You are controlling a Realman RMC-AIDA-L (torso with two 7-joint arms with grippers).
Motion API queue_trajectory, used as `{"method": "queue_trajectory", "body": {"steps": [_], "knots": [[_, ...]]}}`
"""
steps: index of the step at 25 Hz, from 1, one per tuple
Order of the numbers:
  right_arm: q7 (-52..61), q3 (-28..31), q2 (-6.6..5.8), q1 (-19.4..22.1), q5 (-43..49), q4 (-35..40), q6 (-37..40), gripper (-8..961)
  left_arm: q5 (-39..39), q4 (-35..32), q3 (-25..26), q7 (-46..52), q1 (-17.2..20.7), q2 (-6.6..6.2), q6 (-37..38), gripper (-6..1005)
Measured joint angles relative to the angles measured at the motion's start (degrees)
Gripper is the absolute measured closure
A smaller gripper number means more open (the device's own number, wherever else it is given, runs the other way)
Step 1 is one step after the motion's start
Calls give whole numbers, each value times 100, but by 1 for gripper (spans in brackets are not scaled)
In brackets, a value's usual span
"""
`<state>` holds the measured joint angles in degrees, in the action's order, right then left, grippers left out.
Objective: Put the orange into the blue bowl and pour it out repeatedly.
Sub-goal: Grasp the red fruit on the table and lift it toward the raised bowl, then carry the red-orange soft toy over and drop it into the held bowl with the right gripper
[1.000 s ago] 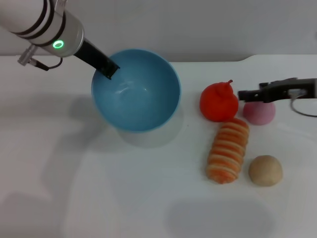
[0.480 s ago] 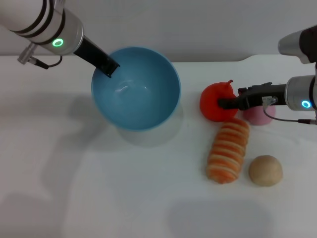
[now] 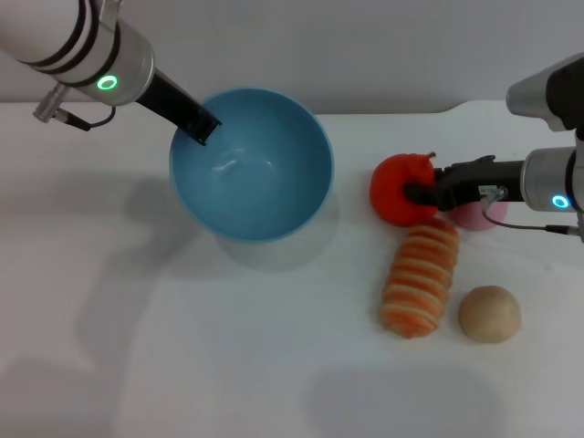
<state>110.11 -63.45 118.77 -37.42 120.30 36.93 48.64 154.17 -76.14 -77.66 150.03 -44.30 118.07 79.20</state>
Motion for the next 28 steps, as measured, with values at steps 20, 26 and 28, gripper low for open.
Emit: {"method": "queue_trajectory", "body": {"steps": [20, 26, 28], "knots": [[-782, 2, 16, 669, -1064, 905, 273, 822, 0, 10, -33, -1, 80, 4, -116, 1000], [-747, 145, 23, 1114, -1547, 2388, 1295, 873, -1, 57, -93, -1, -10, -1, -29, 1000], [-738, 156, 23, 1127, -1599, 2514, 1428, 888, -1, 144, -180, 8, -110, 0, 13, 1000]]}}
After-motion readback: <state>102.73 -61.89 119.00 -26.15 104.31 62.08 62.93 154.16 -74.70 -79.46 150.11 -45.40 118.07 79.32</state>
